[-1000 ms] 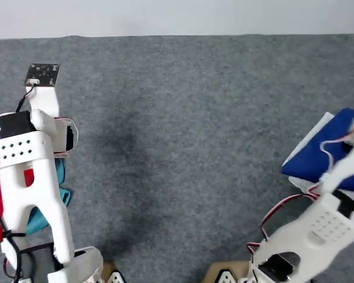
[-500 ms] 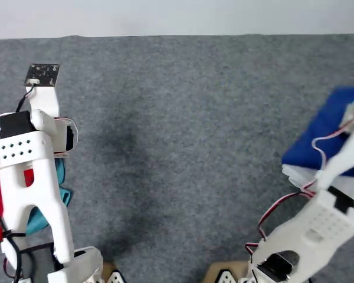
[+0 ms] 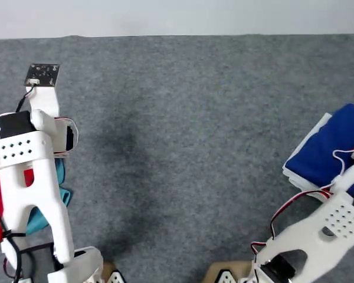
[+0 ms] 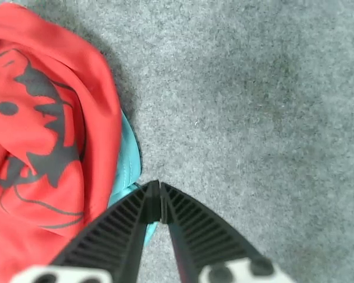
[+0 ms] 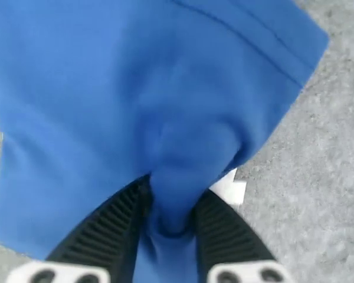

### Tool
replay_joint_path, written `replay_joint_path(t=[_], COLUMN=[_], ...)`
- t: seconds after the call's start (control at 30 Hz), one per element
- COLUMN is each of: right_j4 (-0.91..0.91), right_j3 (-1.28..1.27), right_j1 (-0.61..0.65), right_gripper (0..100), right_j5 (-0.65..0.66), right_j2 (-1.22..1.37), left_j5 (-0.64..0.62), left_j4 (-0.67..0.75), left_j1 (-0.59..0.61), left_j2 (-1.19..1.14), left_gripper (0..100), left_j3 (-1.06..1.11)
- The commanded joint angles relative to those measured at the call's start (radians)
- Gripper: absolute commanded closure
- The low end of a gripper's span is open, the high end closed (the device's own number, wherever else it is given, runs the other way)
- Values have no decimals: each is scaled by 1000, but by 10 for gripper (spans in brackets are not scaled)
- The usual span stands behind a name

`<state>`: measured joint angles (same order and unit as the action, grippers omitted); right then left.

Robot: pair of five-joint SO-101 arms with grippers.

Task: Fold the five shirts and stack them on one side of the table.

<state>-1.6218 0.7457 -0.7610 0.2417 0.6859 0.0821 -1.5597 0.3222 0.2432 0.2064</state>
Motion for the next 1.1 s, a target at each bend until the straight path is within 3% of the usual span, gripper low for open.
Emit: replay_joint_path(t=[0.0,0.2,0.47,0.73,0.87,1.07], right_j4=[-82,-159,-119,168,335,407], right_j3=[44,157,172,170,175,178], right_j1=[18,87,188,189,194,266], right_gripper=[813,793,801,987,990,990], right_j5=[12,11,11,18,18,17], right_j2=[-36,-116,-136,-38,99,208], left_j5=[12,12,12,12,12,12], left_j4=[12,12,12,11,12,12], left_j1=[-2,-2,-2,-2,-2,-2], left_j2=[31,31,31,31,31,31], left_gripper=[995,995,995,995,995,995], left_j3=[-4,-4,-4,-4,-2,-2])
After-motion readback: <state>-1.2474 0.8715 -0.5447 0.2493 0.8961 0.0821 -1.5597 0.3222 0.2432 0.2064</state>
